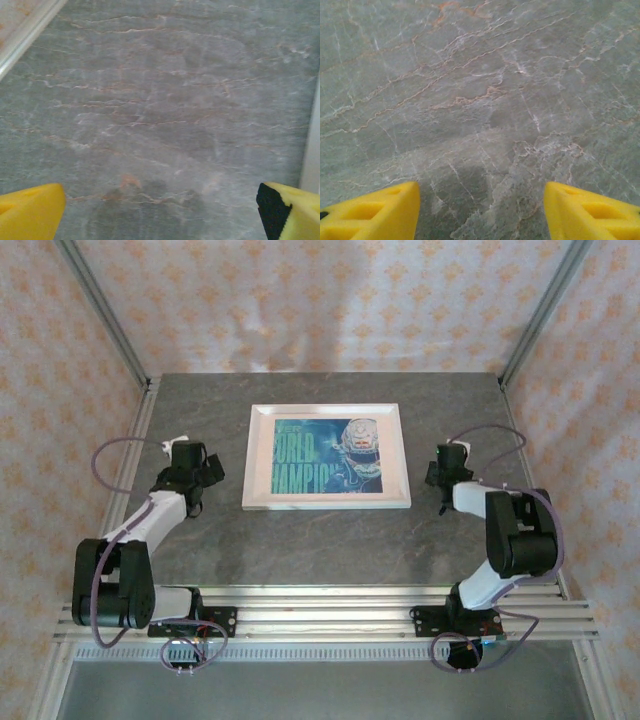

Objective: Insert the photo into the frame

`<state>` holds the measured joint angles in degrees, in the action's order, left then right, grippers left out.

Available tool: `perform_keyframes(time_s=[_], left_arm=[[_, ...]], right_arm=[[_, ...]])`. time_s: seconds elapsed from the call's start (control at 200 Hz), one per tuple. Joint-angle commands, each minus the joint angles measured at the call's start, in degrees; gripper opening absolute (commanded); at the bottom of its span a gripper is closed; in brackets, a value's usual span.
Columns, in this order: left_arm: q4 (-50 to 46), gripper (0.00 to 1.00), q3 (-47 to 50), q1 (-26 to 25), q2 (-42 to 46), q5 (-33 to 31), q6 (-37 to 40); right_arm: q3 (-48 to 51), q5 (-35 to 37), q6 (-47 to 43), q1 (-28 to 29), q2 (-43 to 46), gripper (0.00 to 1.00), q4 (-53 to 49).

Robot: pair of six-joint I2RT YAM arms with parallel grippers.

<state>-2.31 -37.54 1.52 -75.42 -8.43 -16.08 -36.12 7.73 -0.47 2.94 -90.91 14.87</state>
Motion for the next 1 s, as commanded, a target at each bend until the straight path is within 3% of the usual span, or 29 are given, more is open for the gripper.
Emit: perform_keyframes(time_s=[0.0, 0.1, 0.165, 0.225, 0.29, 0.375, 0.43, 0.51, 0.591, 0.666, 0.736, 0.811, 0.996], left_arm=[[14.33, 1.00, 4.92, -0.11, 1.24, -4.70, 4.49], [27.55, 1.00, 10.64, -0.07, 0.51, -3.71, 6.82], [35.22, 1.00, 13.41, -0.11, -0.64, -3.07, 7.52], [38.67, 1.00, 14.07, -0.11, -1.83, -2.26, 8.93], [39.64, 1.00, 13.81, -0.20, -2.49, -1.25, 10.34], [50.34, 1.00, 16.63, -0.36, -6.78, 1.25, 12.38], [50.63, 1.00, 17.23, -1.38, -7.69, 3.10, 13.69], [65.12, 1.00, 20.18, -1.52, -13.83, 3.63, 14.64], [55.60, 1.00, 18.80, -1.52, -10.10, 3.50, 14.09], [59.07, 1.00, 17.84, -1.56, -12.81, 3.43, 14.68], [51.15, 1.00, 15.77, -2.02, -10.94, 3.44, 14.78], [56.01, 1.00, 16.86, -2.13, -12.54, 3.16, 15.24], [54.10, 1.00, 16.44, -2.13, -11.92, 3.09, 15.12]], right_arm=[[7.22, 3.01, -0.09, -0.24, 5.26, 1.00, 20.38], [14.87, 5.52, 0.15, -0.19, 1.70, 0.99, 38.77], [12.66, 5.13, 1.06, -0.17, 4.63, 0.99, 28.51], [14.22, 5.11, 0.08, -0.11, 2.62, 0.99, 35.53], [12.74, 5.11, 0.71, -0.08, 4.28, 0.99, 29.63], [13.38, 5.29, 0.44, -0.04, 3.74, 0.99, 31.68], [13.45, 5.28, 0.46, -0.04, 3.84, 0.99, 32.16], [13.27, 5.17, 0.47, -0.03, 4.01, 0.99, 31.53], [13.37, 5.17, 0.47, -0.04, 4.06, 0.99, 31.51], [13.41, 5.03, 0.44, -0.04, 3.91, 0.99, 31.68], [13.34, 5.02, 0.40, -0.04, 3.81, 0.99, 31.73], [13.09, 4.99, 0.47, -0.04, 3.73, 0.99, 31.32], [13.34, 4.88, 0.35, -0.04, 3.89, 0.99, 31.76]])
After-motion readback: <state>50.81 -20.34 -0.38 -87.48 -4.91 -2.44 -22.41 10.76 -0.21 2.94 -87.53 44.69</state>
